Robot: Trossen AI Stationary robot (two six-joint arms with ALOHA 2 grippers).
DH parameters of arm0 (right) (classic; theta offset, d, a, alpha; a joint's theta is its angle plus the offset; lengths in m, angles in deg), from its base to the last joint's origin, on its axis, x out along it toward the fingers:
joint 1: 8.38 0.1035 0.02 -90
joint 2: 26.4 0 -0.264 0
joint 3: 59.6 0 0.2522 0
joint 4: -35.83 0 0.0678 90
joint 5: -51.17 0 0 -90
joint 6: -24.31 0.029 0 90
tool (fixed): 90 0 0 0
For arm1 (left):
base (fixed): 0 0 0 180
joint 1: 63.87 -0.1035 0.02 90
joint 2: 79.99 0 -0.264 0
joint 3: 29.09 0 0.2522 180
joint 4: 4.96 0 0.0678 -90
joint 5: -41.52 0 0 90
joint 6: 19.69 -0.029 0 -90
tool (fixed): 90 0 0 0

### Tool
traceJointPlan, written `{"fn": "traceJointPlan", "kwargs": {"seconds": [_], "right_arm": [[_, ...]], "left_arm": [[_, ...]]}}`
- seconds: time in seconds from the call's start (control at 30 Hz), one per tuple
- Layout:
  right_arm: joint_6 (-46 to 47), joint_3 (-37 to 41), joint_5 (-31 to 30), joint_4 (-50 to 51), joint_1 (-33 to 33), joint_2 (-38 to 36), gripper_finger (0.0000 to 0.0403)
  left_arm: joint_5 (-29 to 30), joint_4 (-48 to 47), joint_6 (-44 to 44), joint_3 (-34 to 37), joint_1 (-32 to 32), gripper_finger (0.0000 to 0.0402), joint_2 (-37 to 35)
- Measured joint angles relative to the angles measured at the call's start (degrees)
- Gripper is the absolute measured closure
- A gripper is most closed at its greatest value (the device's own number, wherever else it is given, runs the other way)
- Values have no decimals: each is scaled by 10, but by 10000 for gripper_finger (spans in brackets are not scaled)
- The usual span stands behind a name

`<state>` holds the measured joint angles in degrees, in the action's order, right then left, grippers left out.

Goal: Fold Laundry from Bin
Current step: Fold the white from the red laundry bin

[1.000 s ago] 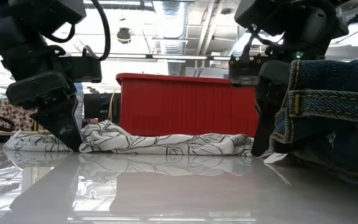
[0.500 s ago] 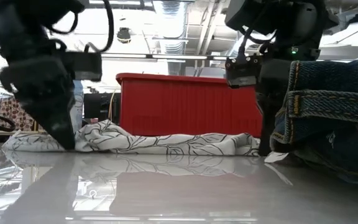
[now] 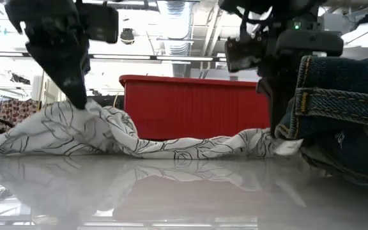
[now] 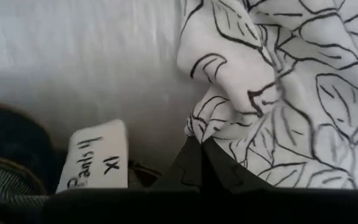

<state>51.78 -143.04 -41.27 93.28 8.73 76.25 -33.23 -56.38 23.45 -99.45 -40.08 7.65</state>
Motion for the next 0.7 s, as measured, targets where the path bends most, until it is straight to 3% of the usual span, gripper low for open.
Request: {"fn": "traceJointPlan", "kwargs": {"seconds": [0.27,0.57,0.7], "right_arm": [[-52,-38,2,66,-19,-5,384],[-83,-38,8,100,-81,-75,384],[-67,-6,7,84,-74,-80,384]], "left_arm": [[32,-149,-22,-59,0,401,-3],[56,-179,10,-60,-1,401,-48],[76,-184,21,-60,0,401,-68]]}}
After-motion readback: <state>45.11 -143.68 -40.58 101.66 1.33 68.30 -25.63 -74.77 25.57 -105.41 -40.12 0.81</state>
